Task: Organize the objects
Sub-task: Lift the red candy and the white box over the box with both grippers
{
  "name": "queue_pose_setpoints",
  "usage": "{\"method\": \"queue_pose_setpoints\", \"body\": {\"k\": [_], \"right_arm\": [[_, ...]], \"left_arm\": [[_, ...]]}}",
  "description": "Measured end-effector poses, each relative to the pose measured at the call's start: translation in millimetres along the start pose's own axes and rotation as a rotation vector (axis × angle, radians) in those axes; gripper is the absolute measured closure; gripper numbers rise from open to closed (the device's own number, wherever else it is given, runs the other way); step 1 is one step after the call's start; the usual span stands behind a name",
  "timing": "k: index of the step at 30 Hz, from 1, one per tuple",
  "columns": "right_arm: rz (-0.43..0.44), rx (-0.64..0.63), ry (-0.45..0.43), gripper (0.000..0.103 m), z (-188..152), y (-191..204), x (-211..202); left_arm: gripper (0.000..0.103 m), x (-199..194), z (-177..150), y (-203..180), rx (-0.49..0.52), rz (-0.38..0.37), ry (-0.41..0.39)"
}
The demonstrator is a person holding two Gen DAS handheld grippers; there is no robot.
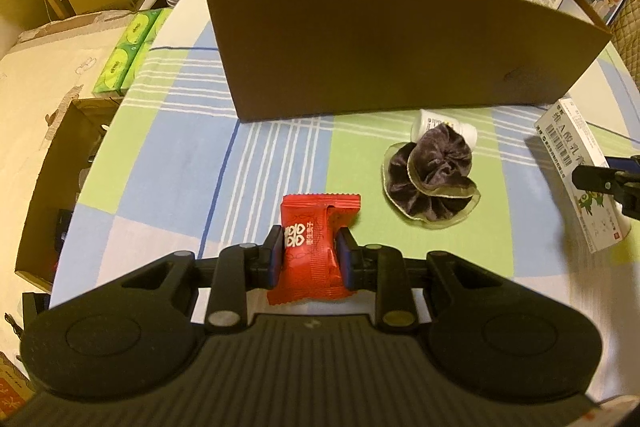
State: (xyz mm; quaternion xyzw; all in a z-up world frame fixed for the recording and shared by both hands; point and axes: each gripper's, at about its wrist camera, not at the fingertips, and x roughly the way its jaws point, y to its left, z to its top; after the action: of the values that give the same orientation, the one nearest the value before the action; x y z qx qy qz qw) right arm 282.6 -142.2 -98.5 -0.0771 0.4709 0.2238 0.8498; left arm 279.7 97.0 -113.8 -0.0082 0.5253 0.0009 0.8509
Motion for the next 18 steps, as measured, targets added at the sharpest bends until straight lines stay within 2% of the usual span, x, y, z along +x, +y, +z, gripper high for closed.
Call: {"method": "queue_pose_setpoints", "body": {"k": [9, 18], "right_arm": [[0.074, -0.005, -0.063, 0.081, 11.8, 9.4, -34.9], [0.139, -0.035, -0.144, 0.081, 37.2, 21.8, -61.8]], "left_arm": [[0.080, -35.5, 10.4, 4.4, -0.007, -0.017, -0.080], [0.080, -73.9, 31.1, -1.0, -0.001, -0.057, -0.190]]}}
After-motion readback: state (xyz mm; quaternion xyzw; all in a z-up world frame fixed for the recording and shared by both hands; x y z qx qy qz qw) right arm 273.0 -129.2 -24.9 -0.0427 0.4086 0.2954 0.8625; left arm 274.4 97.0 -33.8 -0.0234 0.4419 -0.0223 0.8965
